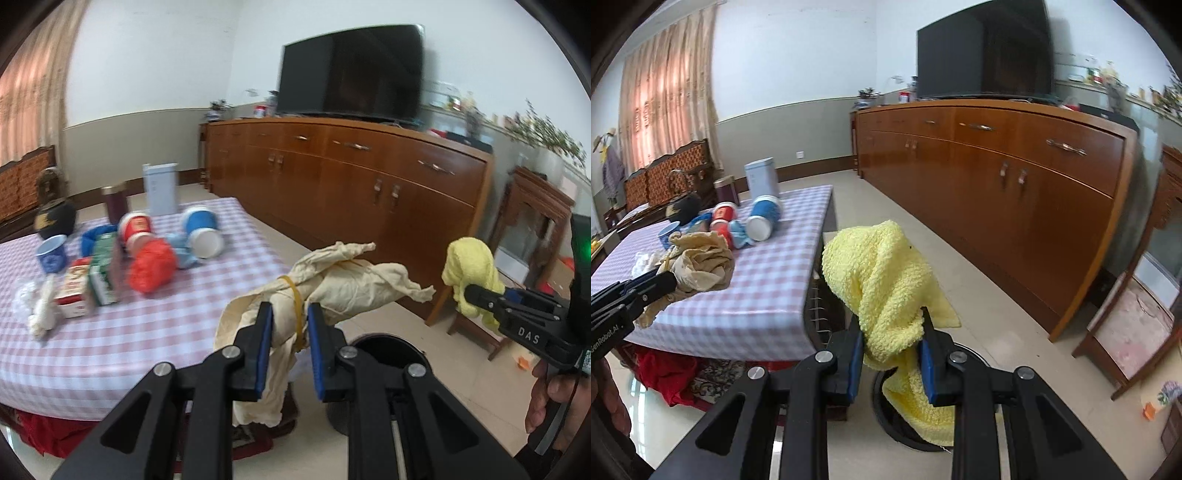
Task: Collect trash
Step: 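Carry the beige bundle and yellow towel to the black bucket with both tools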
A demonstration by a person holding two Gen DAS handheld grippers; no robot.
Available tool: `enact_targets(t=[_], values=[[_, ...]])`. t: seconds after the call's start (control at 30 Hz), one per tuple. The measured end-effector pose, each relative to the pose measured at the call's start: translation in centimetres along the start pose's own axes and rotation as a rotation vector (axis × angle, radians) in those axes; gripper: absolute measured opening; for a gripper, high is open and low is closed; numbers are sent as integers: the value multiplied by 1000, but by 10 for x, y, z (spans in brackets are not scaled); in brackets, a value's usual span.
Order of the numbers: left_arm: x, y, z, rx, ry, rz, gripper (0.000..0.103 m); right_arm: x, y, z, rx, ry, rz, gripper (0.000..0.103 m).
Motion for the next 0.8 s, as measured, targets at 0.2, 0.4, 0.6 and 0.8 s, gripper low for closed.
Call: enact_targets(t=[0.2,0.4,0.6,0.8], values=[[-9,29,-49,-95,43,46,20,-23,1,-44,-49,35,31,28],[-27,77,-90,-182,76,128,20,-48,19,-76,-72,48,84,28],[-51,125,-115,-230,105,212,20,-80,63,-93,-41,28,167,28],[-83,173,-122,-268,100,323,20,-110,122,-94,17,-24,268,28]])
Point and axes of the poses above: each gripper's, at about its wrist camera, not at the fingertips, and y roughly the way its jaws point, z to its left, x to its top, the point moved 2 cm from there along y, roughly the way its jaws point, and after that the axes turned 2 degrees about -x, right-handed, at the moved point
